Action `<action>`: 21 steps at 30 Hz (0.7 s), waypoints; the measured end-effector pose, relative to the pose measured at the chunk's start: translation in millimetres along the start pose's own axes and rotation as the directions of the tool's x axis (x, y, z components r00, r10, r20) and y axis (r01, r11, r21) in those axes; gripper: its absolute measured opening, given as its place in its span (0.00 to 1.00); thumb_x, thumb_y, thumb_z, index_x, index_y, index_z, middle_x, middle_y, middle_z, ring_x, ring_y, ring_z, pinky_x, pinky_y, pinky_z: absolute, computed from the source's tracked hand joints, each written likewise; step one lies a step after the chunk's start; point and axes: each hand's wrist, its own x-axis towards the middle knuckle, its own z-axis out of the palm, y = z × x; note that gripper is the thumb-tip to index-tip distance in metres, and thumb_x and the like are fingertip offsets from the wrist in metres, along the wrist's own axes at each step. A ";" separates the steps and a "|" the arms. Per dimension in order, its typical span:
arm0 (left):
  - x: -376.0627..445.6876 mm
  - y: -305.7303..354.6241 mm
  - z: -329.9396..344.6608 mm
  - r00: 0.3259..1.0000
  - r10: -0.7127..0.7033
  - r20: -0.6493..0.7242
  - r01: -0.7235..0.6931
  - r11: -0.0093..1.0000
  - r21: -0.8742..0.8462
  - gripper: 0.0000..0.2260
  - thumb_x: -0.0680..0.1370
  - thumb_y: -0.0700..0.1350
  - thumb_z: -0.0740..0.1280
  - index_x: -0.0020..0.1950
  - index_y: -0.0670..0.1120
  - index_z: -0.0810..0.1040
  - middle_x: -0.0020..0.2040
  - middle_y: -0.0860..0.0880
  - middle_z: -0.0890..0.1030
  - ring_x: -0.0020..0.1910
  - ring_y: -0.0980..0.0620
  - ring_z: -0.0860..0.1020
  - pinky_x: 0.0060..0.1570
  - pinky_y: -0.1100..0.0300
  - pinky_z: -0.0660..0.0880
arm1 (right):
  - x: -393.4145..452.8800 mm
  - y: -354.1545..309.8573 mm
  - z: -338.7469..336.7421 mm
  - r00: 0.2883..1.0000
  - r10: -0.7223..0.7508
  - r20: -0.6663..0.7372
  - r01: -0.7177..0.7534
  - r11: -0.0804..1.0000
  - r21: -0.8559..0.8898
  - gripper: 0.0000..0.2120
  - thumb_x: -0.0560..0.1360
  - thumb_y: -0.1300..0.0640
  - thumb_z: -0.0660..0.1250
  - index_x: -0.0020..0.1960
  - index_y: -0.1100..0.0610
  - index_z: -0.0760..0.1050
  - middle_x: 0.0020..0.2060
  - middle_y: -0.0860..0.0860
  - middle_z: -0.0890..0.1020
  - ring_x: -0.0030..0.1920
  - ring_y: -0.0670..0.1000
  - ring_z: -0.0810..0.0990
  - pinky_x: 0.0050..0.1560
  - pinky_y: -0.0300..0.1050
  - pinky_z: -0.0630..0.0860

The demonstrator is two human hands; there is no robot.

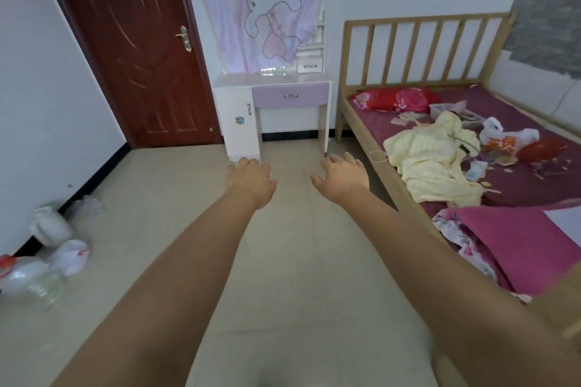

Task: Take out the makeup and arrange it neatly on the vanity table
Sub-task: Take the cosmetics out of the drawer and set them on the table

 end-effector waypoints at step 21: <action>630.2 -60.2 72.8 0.984 0.103 -0.145 -0.121 0.985 -0.121 0.18 0.79 0.53 0.55 0.63 0.43 0.67 0.63 0.43 0.68 0.66 0.44 0.63 0.62 0.51 0.61 | 615.9 46.7 79.1 0.994 0.110 -0.002 -0.109 0.992 0.055 0.27 0.78 0.43 0.51 0.73 0.53 0.57 0.74 0.52 0.57 0.75 0.58 0.50 0.73 0.56 0.50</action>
